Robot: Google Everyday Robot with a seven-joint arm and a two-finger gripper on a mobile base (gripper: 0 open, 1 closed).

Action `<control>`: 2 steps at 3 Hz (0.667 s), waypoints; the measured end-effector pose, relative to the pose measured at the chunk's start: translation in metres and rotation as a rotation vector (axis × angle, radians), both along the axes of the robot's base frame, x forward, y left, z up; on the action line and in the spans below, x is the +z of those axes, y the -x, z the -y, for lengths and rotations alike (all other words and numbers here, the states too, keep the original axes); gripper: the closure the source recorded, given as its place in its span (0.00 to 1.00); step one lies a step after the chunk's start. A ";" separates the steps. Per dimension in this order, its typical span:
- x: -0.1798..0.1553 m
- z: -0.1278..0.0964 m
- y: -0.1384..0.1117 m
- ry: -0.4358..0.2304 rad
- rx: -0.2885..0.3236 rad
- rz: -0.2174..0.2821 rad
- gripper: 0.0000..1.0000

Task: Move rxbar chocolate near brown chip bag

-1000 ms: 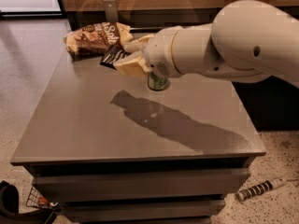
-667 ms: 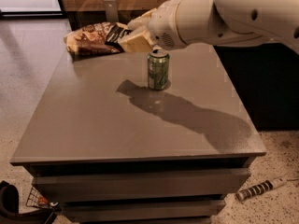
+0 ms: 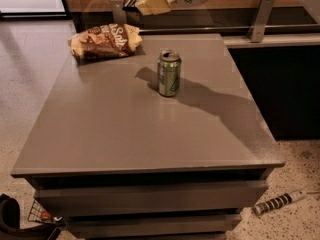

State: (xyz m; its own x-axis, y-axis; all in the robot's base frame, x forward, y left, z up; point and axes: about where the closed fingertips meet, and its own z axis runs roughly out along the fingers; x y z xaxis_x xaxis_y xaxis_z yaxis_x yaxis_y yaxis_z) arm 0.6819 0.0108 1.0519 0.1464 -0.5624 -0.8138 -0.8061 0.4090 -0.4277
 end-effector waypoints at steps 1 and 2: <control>0.000 0.000 0.000 0.000 0.000 0.000 1.00; -0.007 0.008 -0.018 0.022 -0.018 -0.028 1.00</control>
Offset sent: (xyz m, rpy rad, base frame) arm 0.0499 -0.0274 -0.0198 -0.0605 0.0776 -0.0564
